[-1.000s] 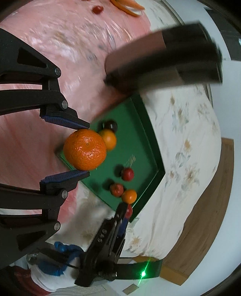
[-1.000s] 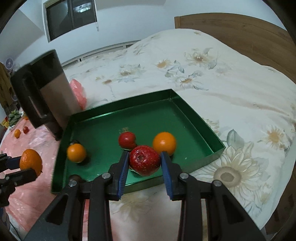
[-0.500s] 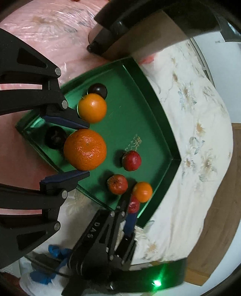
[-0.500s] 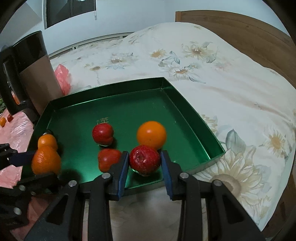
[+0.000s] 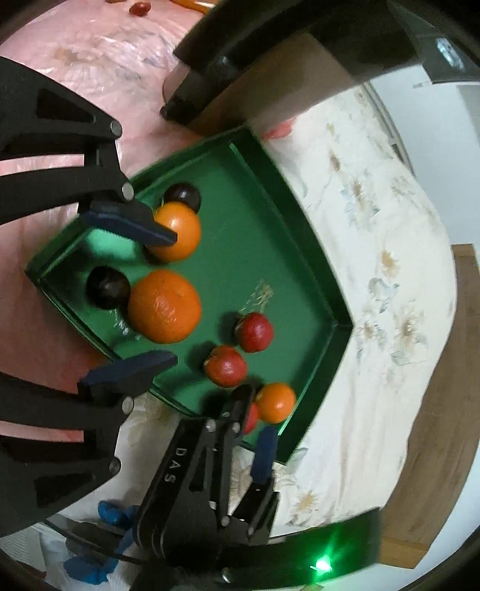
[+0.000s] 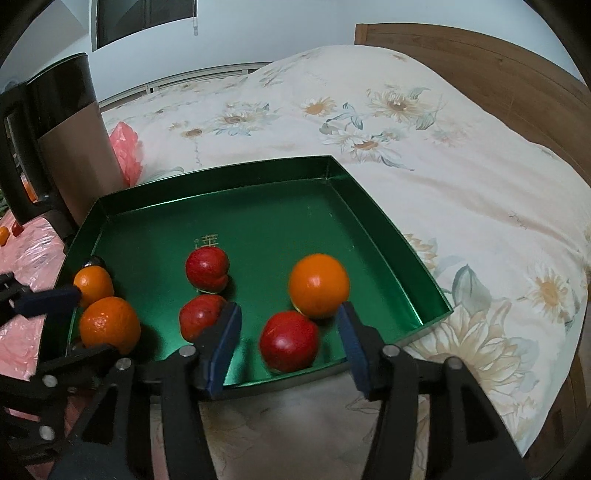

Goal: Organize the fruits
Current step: 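Open both tools to release the orange and apple into the tray, then withdraw both tools from the green tray back over the remaining fruits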

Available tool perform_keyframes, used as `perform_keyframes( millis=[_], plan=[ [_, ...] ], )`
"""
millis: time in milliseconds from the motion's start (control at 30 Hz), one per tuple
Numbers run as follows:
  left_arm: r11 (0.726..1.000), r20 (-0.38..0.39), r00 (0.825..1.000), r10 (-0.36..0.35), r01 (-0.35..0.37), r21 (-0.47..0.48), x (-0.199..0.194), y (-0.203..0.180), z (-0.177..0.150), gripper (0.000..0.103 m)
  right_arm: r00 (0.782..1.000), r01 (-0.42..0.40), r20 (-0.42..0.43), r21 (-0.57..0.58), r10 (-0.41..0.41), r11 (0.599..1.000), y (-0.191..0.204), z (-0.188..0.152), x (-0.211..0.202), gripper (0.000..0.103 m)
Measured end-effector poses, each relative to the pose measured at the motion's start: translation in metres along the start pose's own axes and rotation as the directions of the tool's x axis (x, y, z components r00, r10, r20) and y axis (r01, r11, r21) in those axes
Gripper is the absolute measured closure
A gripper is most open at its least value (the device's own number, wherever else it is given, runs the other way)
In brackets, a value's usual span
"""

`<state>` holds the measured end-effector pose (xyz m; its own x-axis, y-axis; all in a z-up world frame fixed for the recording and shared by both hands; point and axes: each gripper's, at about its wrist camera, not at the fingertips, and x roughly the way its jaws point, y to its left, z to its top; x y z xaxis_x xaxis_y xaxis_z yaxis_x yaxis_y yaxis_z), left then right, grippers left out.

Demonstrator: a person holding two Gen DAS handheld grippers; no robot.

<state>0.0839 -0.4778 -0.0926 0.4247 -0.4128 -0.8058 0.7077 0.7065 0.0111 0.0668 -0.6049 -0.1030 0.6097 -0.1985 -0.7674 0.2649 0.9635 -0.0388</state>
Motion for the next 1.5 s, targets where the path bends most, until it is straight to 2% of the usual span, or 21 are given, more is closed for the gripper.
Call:
perform_keyframes(
  millis=[267, 667, 900, 1067, 1500],
  plan=[
    [0.999, 0.045, 0.999, 0.017, -0.014, -0.050, -0.035, 0.029, -0.007, 0.046, 1.000, -0.002, 0.031, 0.004, 0.002, 1.000, 0.010, 0.005, -0.024, 0.020],
    [0.984, 0.052, 0.995, 0.080, -0.071, -0.162, -0.095, 0.082, -0.059, 0.043, 0.997, -0.031, 0.074, 0.020, 0.030, 0.999, 0.041, -0.003, -0.076, 0.000],
    [0.971, 0.070, 0.988, 0.137, -0.120, -0.207, -0.141, 0.103, -0.096, 0.041, 0.994, -0.073, 0.086, -0.017, 0.074, 0.997, 0.082, -0.016, -0.106, 0.000],
    [0.957, 0.081, 0.978, 0.192, -0.168, -0.235, -0.164, 0.117, -0.120, 0.028, 0.990, -0.105, 0.086, -0.041, 0.108, 0.994, 0.113, -0.029, -0.126, 0.000],
    [0.923, 0.092, 0.956, 0.278, -0.240, -0.300, -0.212, 0.145, -0.175, 0.027, 0.978, -0.188, 0.070, -0.093, 0.195, 0.978, 0.186, -0.058, -0.154, 0.000]
  ],
)
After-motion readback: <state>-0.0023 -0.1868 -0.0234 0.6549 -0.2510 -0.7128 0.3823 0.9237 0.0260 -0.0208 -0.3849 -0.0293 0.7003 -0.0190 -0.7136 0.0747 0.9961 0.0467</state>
